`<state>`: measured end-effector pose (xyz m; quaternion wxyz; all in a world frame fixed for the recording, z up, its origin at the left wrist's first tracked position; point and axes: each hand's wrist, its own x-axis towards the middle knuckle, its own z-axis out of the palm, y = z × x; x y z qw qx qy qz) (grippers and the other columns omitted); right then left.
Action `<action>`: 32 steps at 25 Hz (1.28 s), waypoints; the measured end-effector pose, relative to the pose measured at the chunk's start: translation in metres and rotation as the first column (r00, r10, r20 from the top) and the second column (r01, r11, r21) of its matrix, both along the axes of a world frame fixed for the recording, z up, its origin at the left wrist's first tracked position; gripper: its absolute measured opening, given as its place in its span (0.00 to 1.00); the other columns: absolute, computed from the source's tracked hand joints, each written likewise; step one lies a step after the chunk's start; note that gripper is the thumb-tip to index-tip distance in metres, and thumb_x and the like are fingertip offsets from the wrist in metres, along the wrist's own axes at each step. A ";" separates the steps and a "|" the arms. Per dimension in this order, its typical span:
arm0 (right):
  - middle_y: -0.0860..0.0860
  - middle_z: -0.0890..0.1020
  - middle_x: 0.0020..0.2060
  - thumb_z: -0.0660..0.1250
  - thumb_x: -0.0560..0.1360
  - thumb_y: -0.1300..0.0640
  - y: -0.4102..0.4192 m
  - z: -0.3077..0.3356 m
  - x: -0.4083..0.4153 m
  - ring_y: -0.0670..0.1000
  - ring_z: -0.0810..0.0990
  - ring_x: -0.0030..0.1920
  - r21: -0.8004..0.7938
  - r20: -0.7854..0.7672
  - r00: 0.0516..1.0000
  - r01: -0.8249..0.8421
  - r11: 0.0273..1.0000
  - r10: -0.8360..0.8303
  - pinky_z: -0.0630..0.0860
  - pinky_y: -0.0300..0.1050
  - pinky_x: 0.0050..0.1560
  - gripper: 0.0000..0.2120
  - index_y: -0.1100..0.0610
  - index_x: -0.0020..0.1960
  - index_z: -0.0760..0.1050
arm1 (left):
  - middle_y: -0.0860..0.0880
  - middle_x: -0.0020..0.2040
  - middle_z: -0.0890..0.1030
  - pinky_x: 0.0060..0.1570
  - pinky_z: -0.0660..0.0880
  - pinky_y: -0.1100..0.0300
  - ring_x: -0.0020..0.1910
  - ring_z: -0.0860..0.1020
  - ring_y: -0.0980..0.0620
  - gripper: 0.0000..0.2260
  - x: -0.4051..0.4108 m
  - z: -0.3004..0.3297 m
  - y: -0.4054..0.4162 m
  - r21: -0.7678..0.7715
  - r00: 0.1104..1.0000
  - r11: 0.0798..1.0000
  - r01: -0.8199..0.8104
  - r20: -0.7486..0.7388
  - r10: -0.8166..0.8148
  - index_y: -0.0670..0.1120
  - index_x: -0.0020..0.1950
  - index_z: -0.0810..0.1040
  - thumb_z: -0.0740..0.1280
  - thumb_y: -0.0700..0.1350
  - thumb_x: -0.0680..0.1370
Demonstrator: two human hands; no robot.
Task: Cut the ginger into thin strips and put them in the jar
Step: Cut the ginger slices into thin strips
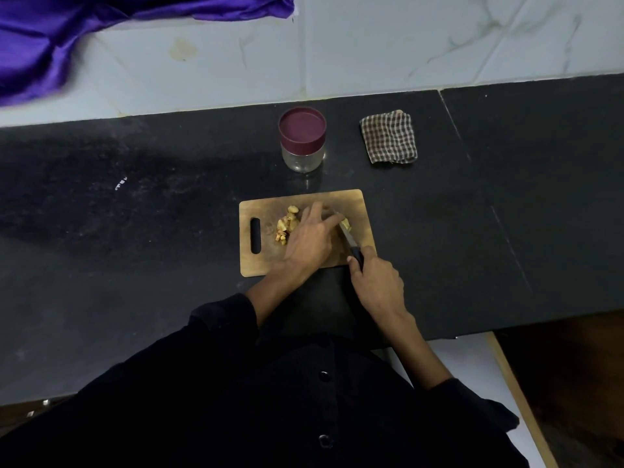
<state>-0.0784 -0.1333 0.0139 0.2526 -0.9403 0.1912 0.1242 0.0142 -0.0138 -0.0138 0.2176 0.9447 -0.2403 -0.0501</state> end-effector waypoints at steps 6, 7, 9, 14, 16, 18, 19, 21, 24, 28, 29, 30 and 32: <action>0.57 0.81 0.53 0.57 0.83 0.49 0.001 0.001 0.000 0.59 0.81 0.53 0.005 0.020 1.000 -0.007 1.000 0.007 0.71 0.49 0.45 0.16 0.57 0.65 0.69 | 0.44 0.72 0.63 0.66 0.68 0.52 0.68 0.64 0.46 0.25 0.006 0.002 -0.005 0.113 0.997 0.991 0.070 -0.040 -0.066 0.51 0.72 0.69 0.62 0.35 0.77; 0.58 0.81 0.53 0.57 0.83 0.49 0.000 0.001 0.000 0.59 0.81 0.53 0.007 0.026 1.000 0.000 1.000 0.000 0.72 0.50 0.46 0.16 0.57 0.66 0.69 | 0.45 0.72 0.63 0.67 0.67 0.52 0.69 0.64 0.46 0.25 0.007 0.003 -0.005 0.083 0.997 0.995 0.063 -0.043 -0.060 0.51 0.72 0.69 0.63 0.34 0.77; 0.58 0.81 0.53 0.56 0.83 0.48 -0.002 0.001 0.000 0.61 0.80 0.54 0.011 0.024 1.000 0.014 1.000 -0.015 0.74 0.53 0.49 0.16 0.58 0.66 0.70 | 0.45 0.72 0.64 0.70 0.66 0.52 0.71 0.63 0.47 0.26 0.011 0.002 -0.001 0.000 0.999 1.000 0.026 -0.046 -0.026 0.49 0.72 0.70 0.64 0.33 0.76; 0.60 0.81 0.54 0.54 0.84 0.49 -0.007 -0.004 0.002 0.63 0.79 0.55 0.062 0.007 0.998 0.055 0.997 -0.056 0.73 0.54 0.50 0.18 0.59 0.65 0.71 | 0.44 0.66 0.73 0.66 0.70 0.57 0.64 0.72 0.49 0.19 0.015 -0.003 0.018 -0.189 0.994 0.977 -0.104 -0.041 0.098 0.44 0.67 0.75 0.63 0.33 0.77; 0.60 0.81 0.53 0.53 0.84 0.49 -0.004 -0.006 0.003 0.62 0.79 0.54 0.084 0.002 1.000 0.023 0.996 -0.023 0.74 0.54 0.51 0.18 0.59 0.66 0.71 | 0.44 0.64 0.76 0.63 0.73 0.56 0.61 0.75 0.49 0.17 0.016 -0.003 0.030 -0.213 0.988 0.965 -0.156 -0.034 0.152 0.42 0.65 0.76 0.62 0.33 0.77; 0.59 0.81 0.52 0.52 0.85 0.49 0.001 -0.007 0.005 0.62 0.79 0.54 0.106 -0.005 1.000 -0.021 0.994 0.022 0.75 0.55 0.52 0.18 0.58 0.66 0.71 | 0.43 0.61 0.78 0.58 0.74 0.62 0.55 0.78 0.48 0.16 0.013 -0.003 0.042 -0.266 0.976 0.939 -0.216 -0.058 0.209 0.41 0.64 0.77 0.62 0.32 0.77; 0.59 0.81 0.51 0.52 0.85 0.49 0.003 -0.008 0.006 0.61 0.79 0.53 0.117 -0.012 0.999 -0.043 0.992 0.044 0.75 0.55 0.51 0.18 0.59 0.65 0.72 | 0.44 0.60 0.78 0.56 0.73 0.67 0.54 0.79 0.48 0.16 0.009 -0.003 0.048 -0.299 0.968 0.920 -0.252 -0.072 0.241 0.41 0.63 0.78 0.61 0.32 0.77; 0.59 0.81 0.49 0.52 0.85 0.49 0.008 -0.009 0.010 0.60 0.80 0.51 0.149 -0.021 0.996 -0.083 0.985 0.087 0.75 0.54 0.48 0.17 0.59 0.63 0.72 | 0.45 0.59 0.79 0.56 0.69 0.74 0.55 0.78 0.51 0.15 0.003 -0.002 0.058 -0.374 0.953 0.877 -0.300 -0.080 0.292 0.41 0.61 0.79 0.62 0.31 0.77; 0.57 0.81 0.46 0.53 0.84 0.49 0.016 -0.013 0.020 0.58 0.81 0.48 0.213 -0.022 0.993 -0.109 0.971 0.116 0.77 0.58 0.49 0.16 0.58 0.60 0.73 | 0.47 0.57 0.80 0.57 0.73 0.68 0.55 0.78 0.54 0.14 0.001 -0.003 0.071 -0.457 0.946 0.832 -0.314 -0.076 0.315 0.43 0.58 0.81 0.64 0.32 0.76; 0.56 0.81 0.47 0.53 0.84 0.48 0.020 -0.017 0.032 0.56 0.81 0.49 0.262 -0.038 0.996 -0.069 0.963 0.081 0.77 0.59 0.52 0.15 0.56 0.60 0.72 | 0.47 0.54 0.80 0.51 0.73 0.70 0.50 0.78 0.57 0.10 -0.001 -0.009 0.080 -0.473 0.872 0.739 -0.480 -0.165 0.461 0.43 0.57 0.81 0.67 0.36 0.77; 0.55 0.81 0.47 0.53 0.84 0.48 0.020 -0.018 0.033 0.56 0.80 0.50 0.267 -0.038 0.997 -0.058 0.962 0.070 0.77 0.60 0.52 0.15 0.56 0.61 0.72 | 0.47 0.53 0.80 0.51 0.74 0.68 0.49 0.78 0.56 0.09 -0.003 -0.011 0.082 -0.465 0.860 0.730 -0.501 -0.173 0.480 0.42 0.56 0.82 0.67 0.36 0.77; 0.55 0.81 0.47 0.53 0.84 0.48 0.019 -0.019 0.033 0.56 0.80 0.50 0.276 -0.038 0.998 -0.046 0.960 0.059 0.77 0.60 0.52 0.15 0.55 0.61 0.72 | 0.48 0.52 0.80 0.51 0.75 0.65 0.48 0.77 0.56 0.09 -0.005 -0.012 0.084 -0.460 0.859 0.731 -0.504 -0.175 0.482 0.42 0.55 0.82 0.67 0.37 0.77; 0.55 0.80 0.46 0.53 0.84 0.48 0.021 -0.021 0.033 0.56 0.80 0.49 0.299 -0.031 0.999 -0.031 0.954 0.042 0.78 0.60 0.50 0.14 0.55 0.60 0.72 | 0.50 0.49 0.78 0.48 0.75 0.63 0.46 0.76 0.57 0.07 -0.010 -0.016 0.085 -0.445 0.881 0.765 -0.465 -0.151 0.448 0.43 0.54 0.82 0.68 0.39 0.77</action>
